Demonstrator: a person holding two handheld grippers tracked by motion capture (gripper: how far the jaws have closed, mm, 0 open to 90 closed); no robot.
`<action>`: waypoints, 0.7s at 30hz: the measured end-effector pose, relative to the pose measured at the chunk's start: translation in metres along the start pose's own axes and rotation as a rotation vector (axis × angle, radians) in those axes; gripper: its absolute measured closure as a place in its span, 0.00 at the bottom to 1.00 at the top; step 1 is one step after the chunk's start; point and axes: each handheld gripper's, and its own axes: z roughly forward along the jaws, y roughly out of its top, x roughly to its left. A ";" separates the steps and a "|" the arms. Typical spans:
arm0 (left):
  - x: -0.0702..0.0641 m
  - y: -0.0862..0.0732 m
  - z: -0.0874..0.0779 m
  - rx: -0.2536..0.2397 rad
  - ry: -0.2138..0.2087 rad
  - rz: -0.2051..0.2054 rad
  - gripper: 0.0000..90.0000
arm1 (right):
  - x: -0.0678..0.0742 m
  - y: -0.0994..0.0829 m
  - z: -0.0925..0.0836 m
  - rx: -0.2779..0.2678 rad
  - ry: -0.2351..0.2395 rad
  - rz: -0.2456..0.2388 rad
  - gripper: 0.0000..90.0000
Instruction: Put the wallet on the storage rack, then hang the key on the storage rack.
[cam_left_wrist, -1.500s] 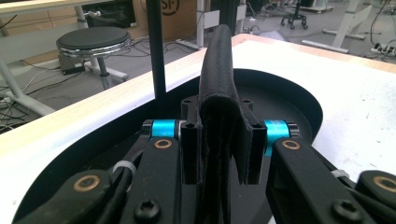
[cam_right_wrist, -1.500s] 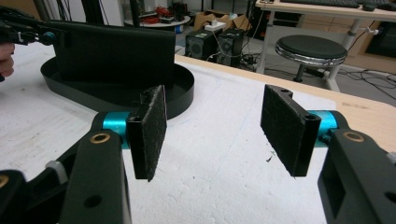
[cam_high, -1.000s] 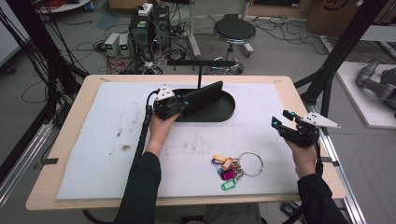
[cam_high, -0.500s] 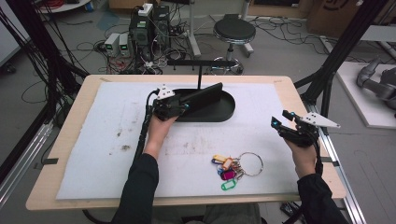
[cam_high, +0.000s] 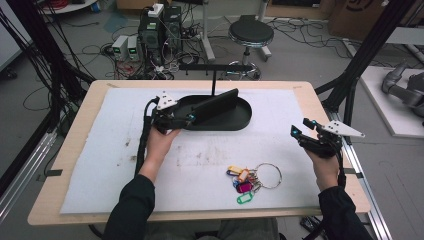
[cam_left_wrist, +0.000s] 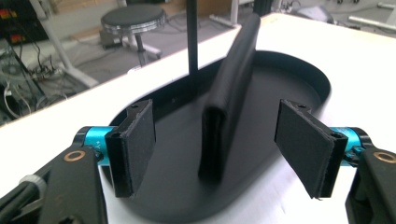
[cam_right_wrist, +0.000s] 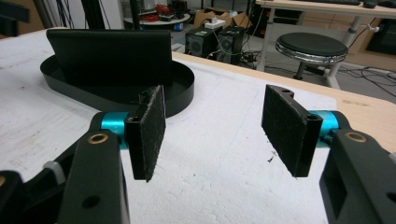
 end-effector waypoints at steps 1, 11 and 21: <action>-0.001 -0.001 -0.006 0.000 0.008 -0.004 0.32 | 0.000 0.000 0.000 -0.001 -0.003 -0.001 0.45; -0.020 -0.033 -0.079 0.002 0.068 -0.047 0.33 | 0.002 -0.005 -0.009 0.013 -0.016 0.002 0.44; -0.036 -0.060 -0.117 -0.047 0.069 -0.046 0.32 | -0.001 -0.013 -0.030 0.027 -0.017 0.026 0.41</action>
